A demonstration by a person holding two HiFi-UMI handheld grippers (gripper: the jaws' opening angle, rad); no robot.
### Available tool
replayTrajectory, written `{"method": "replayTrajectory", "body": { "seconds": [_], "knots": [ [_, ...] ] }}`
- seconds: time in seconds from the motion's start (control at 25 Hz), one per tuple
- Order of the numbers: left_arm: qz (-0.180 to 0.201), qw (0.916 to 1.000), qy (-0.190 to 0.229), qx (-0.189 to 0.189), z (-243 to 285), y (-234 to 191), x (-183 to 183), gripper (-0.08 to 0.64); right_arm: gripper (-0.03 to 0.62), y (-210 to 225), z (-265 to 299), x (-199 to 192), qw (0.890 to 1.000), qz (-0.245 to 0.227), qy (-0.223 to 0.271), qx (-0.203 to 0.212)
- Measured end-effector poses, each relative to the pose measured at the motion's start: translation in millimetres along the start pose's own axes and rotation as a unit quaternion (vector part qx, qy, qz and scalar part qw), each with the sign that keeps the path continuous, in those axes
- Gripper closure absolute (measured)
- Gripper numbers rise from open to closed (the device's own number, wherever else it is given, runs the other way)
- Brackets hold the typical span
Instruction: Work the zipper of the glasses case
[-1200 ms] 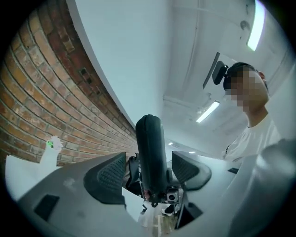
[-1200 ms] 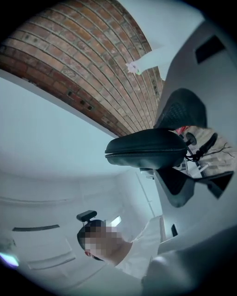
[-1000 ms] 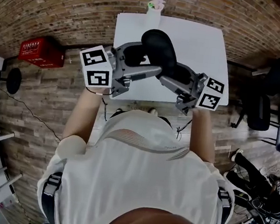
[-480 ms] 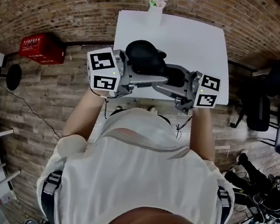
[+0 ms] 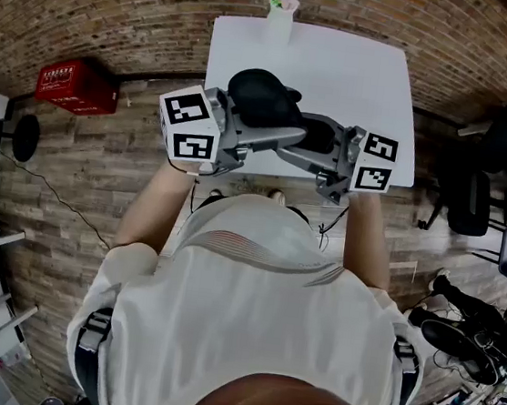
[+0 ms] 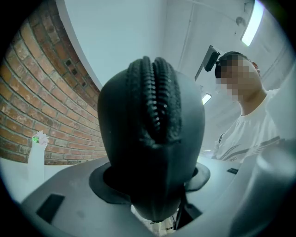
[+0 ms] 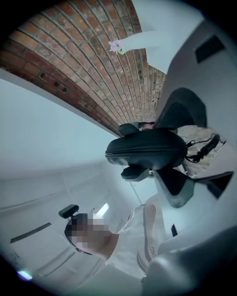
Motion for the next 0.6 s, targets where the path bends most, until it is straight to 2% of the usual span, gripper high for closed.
{"method": "replayTrajectory", "body": {
  "seconds": [0.16, 0.32, 0.44, 0.48, 0.6],
  "knots": [
    [-0.011, 0.9994, 0.013, 0.031, 1, -10, 1, 0.288, 0.279, 6, -8, 1, 0.999, -0.034, -0.001, -0.042],
    [-0.032, 0.9945, 0.040, 0.092, -3, -35, 12, 0.288, 0.291, 17, -27, 11, 0.992, -0.069, 0.014, -0.104],
    [-0.053, 0.9860, 0.070, 0.142, -10, -55, 23, 0.288, 0.328, 26, -46, 20, 0.979, -0.099, 0.046, -0.170],
    [-0.062, 0.9819, 0.081, 0.160, -13, -61, 27, 0.288, 0.358, 27, -50, 23, 0.974, -0.111, 0.054, -0.191],
    [-0.086, 0.9685, 0.108, 0.207, -21, -80, 35, 0.288, 0.404, 24, -52, 24, 0.961, -0.143, 0.059, -0.229]
  ]
}}
Point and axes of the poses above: the fingertips, and each gripper's own axes: z forward along the fingers, y to its right, x out of its top, the point moved 1 cm from there along -z, backward along the fingers, and after that the axes turned 6 degrees about x, right-handed, at the moved point
